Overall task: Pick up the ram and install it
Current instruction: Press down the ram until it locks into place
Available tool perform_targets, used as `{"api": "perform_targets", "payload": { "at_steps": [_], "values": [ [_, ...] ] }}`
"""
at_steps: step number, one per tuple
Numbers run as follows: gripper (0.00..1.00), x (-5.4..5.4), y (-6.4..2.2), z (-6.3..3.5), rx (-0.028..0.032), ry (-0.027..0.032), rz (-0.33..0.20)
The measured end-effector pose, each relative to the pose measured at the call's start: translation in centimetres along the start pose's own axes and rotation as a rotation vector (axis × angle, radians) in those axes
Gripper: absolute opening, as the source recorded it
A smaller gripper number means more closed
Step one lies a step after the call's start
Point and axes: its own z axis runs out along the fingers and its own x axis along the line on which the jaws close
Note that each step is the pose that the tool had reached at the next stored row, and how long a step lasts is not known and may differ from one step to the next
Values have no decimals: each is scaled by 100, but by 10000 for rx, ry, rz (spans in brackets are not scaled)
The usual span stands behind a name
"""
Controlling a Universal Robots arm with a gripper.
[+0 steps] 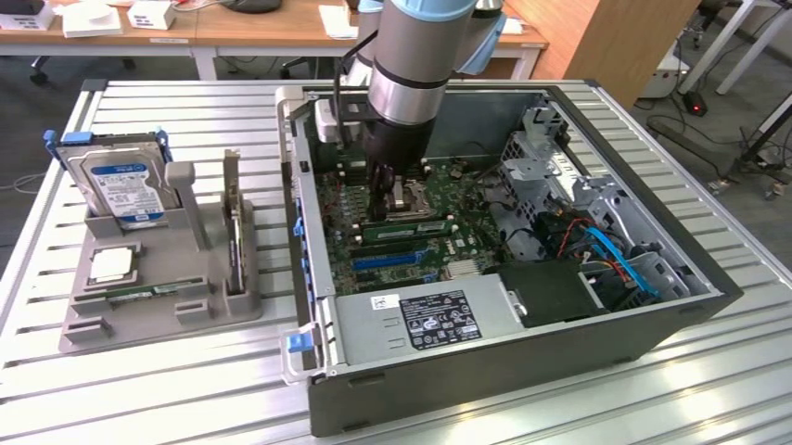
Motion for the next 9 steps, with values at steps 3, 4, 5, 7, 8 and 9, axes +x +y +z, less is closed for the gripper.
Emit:
{"api": "perform_targets", "payload": {
  "at_steps": [3,4,5,7,8,9],
  "values": [
    [9,0,0,0,0,0,0],
    [9,0,0,0,0,0,0],
    [9,0,0,0,0,-1,-1],
    [9,0,0,0,0,0,0],
    [9,0,0,0,0,0,0],
    [9,0,0,0,0,0,-1]
  ]
}}
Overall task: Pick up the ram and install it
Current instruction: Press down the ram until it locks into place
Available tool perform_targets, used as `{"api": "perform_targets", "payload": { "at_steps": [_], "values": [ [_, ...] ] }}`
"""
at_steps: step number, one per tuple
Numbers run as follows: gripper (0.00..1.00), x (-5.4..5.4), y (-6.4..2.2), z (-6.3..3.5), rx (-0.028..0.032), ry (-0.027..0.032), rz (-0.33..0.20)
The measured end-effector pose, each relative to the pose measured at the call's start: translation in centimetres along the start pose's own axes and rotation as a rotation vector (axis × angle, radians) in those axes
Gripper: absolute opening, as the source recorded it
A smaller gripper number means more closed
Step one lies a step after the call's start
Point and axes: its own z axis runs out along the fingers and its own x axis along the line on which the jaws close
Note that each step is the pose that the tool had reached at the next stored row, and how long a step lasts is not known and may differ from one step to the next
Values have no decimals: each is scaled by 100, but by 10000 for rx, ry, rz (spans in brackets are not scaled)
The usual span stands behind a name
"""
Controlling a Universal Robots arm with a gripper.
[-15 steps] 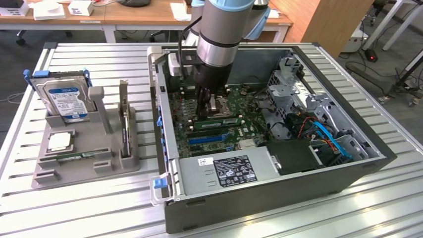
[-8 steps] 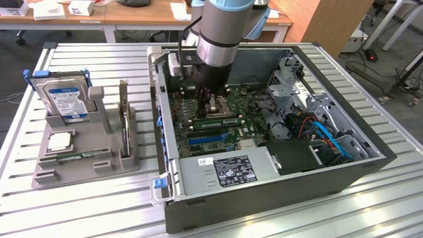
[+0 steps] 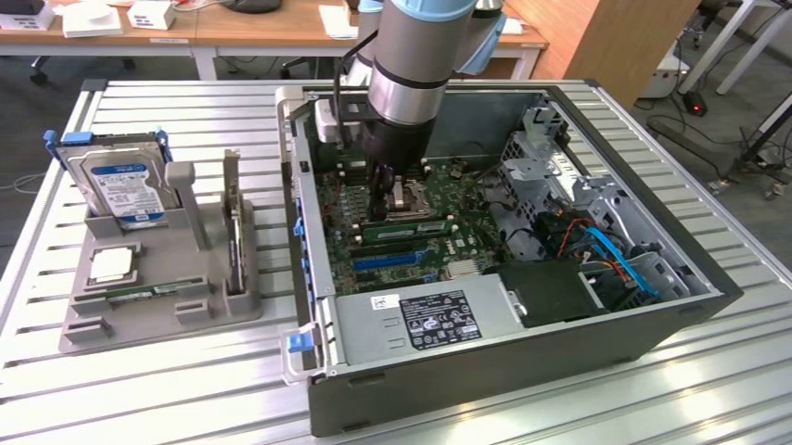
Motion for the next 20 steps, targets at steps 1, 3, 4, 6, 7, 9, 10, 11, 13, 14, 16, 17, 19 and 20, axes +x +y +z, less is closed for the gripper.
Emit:
{"api": "perform_targets", "payload": {
  "at_steps": [1,3,4,6,7,9,10,11,13,14,16,17,19,20],
  "values": [
    [9,0,0,0,0,0,0],
    [9,0,1,11,0,0,-1],
    [9,1,1,12,0,1,-1],
    [9,1,2,12,0,1,-1],
    [9,1,2,12,0,1,0],
    [9,0,2,13,1,0,1],
    [9,0,1,16,1,-2,0],
    [9,0,1,22,3,-4,0],
    [9,1,1,28,0,0,0],
    [9,1,1,28,0,1,0],
    [9,1,1,28,0,1,0],
    [9,1,1,29,0,2,0],
    [9,1,0,42,3,-3,0],
    [9,1,0,51,2,-2,0]
  ]
}}
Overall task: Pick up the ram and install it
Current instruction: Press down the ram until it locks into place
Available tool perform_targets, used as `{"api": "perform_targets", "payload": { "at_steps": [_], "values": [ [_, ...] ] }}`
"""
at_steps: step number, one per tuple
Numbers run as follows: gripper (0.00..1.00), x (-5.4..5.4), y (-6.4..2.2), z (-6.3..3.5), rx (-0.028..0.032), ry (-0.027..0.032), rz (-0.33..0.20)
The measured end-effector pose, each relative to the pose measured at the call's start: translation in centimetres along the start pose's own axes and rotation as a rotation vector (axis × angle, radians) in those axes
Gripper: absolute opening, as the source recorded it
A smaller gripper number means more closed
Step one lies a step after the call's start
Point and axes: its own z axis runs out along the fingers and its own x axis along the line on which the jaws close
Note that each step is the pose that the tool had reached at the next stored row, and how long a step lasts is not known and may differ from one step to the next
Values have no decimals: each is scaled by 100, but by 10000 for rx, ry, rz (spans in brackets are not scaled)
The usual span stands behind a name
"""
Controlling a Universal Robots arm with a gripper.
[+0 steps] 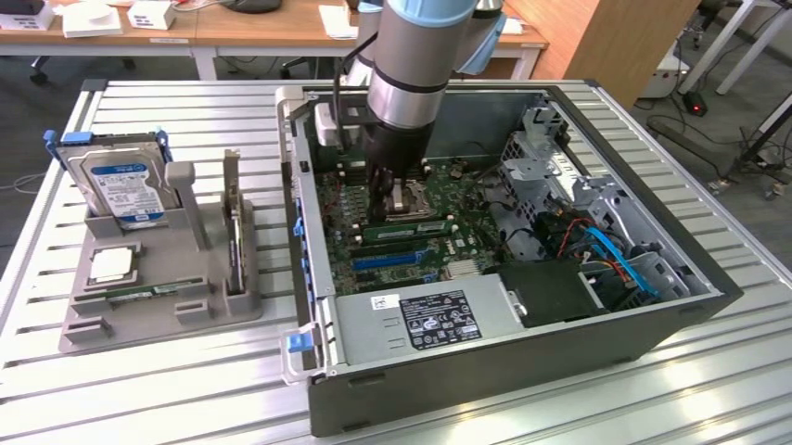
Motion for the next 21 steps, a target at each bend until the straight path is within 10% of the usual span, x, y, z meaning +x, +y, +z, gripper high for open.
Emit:
{"api": "perform_targets", "payload": {
  "at_steps": [21],
  "values": [
    [9,3,-2,71,6,2,0]
  ]
}}
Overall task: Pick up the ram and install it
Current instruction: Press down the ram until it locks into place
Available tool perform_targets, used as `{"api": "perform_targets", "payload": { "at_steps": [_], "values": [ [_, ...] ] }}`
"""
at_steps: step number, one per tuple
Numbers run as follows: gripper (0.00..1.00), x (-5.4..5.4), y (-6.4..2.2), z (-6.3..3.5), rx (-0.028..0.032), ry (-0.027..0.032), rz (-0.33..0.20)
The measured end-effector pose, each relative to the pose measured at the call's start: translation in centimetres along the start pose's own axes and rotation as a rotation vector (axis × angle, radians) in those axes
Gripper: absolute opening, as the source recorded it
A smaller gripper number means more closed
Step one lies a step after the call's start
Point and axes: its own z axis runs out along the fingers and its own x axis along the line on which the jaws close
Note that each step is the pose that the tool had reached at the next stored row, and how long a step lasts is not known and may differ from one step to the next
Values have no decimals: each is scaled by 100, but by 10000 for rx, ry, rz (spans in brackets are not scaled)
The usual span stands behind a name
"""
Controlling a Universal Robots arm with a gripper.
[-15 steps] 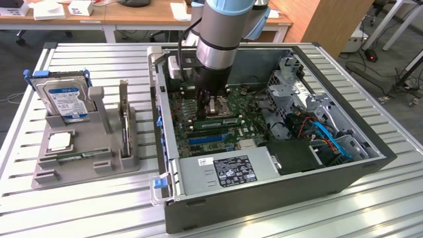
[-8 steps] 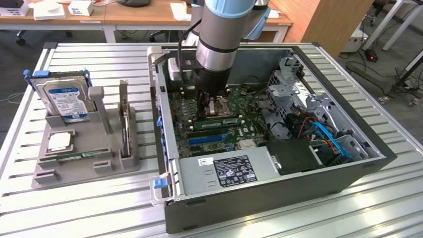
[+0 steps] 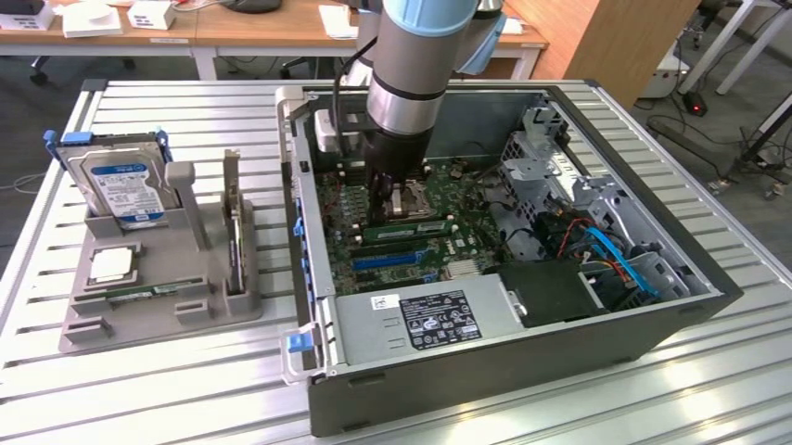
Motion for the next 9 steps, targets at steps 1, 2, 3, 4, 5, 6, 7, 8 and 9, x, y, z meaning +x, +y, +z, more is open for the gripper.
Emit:
{"api": "perform_targets", "payload": {
  "at_steps": [1,2,3,4,5,6,7,8,9],
  "values": [
    [9,0,0,0,0,0,0],
    [9,0,0,0,-1,0,1],
    [9,0,0,5,1,-2,0],
    [9,0,-1,12,3,-4,0],
    [9,0,-1,17,3,-3,0],
    [9,1,-1,19,1,0,0],
    [9,1,-1,18,1,0,0],
    [9,1,0,19,1,0,0],
    [9,0,-1,21,2,-1,0]
  ]
}}
